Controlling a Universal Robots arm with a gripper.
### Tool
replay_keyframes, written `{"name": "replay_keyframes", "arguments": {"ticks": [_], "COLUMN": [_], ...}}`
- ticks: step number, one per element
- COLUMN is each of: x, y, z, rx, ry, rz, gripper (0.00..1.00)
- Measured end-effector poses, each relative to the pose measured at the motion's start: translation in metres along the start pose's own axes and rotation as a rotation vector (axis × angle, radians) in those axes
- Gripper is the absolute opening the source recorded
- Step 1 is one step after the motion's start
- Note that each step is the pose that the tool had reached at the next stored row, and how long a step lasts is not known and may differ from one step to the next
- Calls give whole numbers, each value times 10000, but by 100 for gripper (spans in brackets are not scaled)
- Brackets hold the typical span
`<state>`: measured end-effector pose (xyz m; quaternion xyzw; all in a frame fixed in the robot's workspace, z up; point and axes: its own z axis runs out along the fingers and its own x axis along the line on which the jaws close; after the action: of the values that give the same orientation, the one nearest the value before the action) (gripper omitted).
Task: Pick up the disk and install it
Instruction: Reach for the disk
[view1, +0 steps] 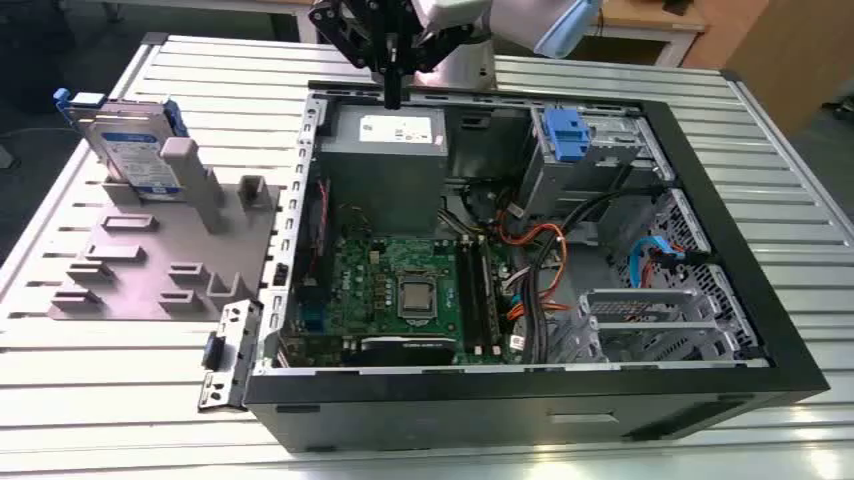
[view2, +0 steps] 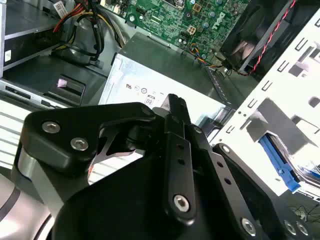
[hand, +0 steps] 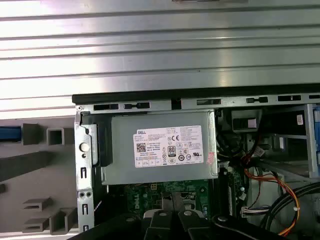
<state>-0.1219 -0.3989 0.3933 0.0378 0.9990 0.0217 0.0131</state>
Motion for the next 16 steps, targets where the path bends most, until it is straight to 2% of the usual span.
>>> {"name": "replay_keyframes", "arguments": {"ticks": [16], "x": [40], "y": [-3], "z": [0], "rx": [0], "ry": [0], "rz": [1], "gripper": [11]}}
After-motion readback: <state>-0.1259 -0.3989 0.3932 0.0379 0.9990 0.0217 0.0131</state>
